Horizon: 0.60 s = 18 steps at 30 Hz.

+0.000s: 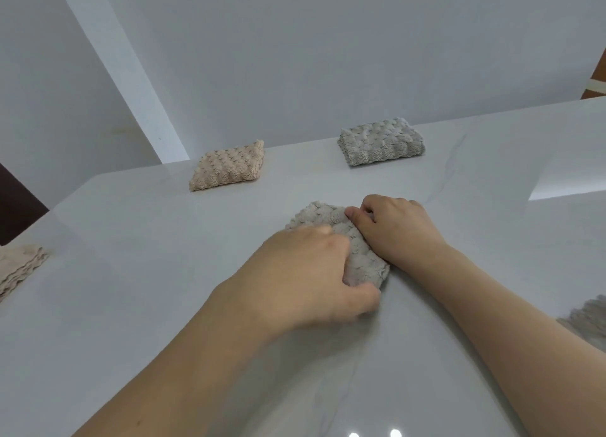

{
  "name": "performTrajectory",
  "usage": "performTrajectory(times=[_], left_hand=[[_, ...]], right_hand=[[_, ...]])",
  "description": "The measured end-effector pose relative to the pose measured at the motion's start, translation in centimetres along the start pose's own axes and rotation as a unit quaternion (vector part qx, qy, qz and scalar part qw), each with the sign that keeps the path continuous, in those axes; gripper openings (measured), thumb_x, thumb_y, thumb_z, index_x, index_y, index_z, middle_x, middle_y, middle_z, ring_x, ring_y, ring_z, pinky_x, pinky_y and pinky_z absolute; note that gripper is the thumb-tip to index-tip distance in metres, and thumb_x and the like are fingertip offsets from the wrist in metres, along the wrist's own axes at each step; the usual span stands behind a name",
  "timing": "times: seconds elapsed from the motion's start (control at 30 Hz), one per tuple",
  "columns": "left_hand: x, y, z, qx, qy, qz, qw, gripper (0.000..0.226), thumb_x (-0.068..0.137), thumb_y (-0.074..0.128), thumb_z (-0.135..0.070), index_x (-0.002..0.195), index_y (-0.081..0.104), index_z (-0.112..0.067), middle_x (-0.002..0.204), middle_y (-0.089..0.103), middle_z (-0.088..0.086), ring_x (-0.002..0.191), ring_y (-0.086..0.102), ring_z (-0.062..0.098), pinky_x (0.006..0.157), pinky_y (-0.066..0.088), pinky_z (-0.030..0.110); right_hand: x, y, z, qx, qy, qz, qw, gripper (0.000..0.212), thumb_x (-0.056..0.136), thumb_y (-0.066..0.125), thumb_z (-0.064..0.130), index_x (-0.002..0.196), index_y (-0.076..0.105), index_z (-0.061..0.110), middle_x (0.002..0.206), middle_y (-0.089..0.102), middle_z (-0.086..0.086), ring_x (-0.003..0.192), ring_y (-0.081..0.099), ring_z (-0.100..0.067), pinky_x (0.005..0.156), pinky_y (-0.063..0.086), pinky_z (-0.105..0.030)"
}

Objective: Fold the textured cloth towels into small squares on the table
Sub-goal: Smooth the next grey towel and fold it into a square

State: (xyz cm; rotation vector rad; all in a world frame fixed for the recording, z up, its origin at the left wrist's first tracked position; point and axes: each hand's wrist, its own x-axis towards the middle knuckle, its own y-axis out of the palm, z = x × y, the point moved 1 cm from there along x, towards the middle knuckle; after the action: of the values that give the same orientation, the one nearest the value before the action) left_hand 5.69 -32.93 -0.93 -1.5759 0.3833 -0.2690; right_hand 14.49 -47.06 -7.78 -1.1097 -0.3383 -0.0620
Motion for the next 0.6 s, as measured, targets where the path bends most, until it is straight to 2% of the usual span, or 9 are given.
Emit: performTrajectory(times=[0.07,0.13,0.27,0.4,0.5,0.6], left_hand=[[-0.1,1.1,-1.3,0.084,-0.044,-0.034,0.995,0.061,0.076,0.04,-0.081,0.093,0.048,-0.023,0.099,0.053,-0.003,0.09,0.048,0.018,0.07,0.035,0.035],[-0.1,2.1,-2.2,0.111,-0.074,-0.049,0.99,0.075,0.077,0.034,-0.084,0.11,0.052,-0.019,0.11,0.055,0.002,0.104,0.052,0.022,0.076,0.037,0.037],[0.0,2.6,-2.4,0.113,-0.087,-0.115,0.983,0.047,0.092,0.038,-0.054,0.114,0.052,-0.015,0.115,0.054,0.006,0.107,0.052,0.025,0.069,0.03,0.036],[-0.1,2.9,-2.7,0.133,-0.087,-0.079,0.984,0.041,0.089,0.045,-0.041,0.119,0.048,-0.012,0.116,0.05,0.009,0.107,0.048,0.027,0.069,0.032,0.036],[0.3,3.0,-3.0,0.148,-0.1,-0.053,0.983,0.04,0.09,0.048,-0.035,0.12,0.05,-0.009,0.116,0.051,0.011,0.107,0.048,0.028,0.07,0.033,0.035],[0.5,2.9,-3.3,0.155,-0.103,-0.035,0.982,0.038,0.089,0.048,-0.03,0.12,0.051,-0.007,0.114,0.05,0.012,0.104,0.047,0.028,0.068,0.032,0.033]], right_hand=[[0.0,0.0,0.0,-0.002,0.0,0.0,1.0,0.037,0.099,0.038,0.047,0.073,0.045,0.022,0.088,0.067,-0.006,0.095,0.058,-0.031,0.08,0.032,-0.037],[0.0,-0.1,0.0,-0.003,-0.001,-0.002,1.0,0.037,0.099,0.038,0.048,0.071,0.044,0.023,0.088,0.067,-0.006,0.095,0.057,-0.031,0.078,0.03,-0.037],[-0.1,-0.1,-0.1,0.002,0.001,0.001,1.0,0.037,0.099,0.039,0.047,0.074,0.047,0.021,0.078,0.059,-0.002,0.092,0.057,-0.031,0.076,0.029,-0.036],[0.0,0.1,-0.2,0.002,0.001,0.0,1.0,0.037,0.099,0.039,0.047,0.075,0.048,0.021,0.071,0.05,0.003,0.089,0.057,-0.03,0.075,0.029,-0.035],[0.0,0.1,-0.2,0.003,0.004,0.001,1.0,0.04,0.099,0.039,0.047,0.067,0.041,0.023,0.067,0.046,0.005,0.086,0.055,-0.03,0.074,0.029,-0.035],[-0.1,0.1,-0.1,-0.001,0.003,-0.007,1.0,0.039,0.1,0.039,0.046,0.069,0.042,0.022,0.074,0.057,-0.003,0.088,0.056,-0.031,0.072,0.028,-0.034]])
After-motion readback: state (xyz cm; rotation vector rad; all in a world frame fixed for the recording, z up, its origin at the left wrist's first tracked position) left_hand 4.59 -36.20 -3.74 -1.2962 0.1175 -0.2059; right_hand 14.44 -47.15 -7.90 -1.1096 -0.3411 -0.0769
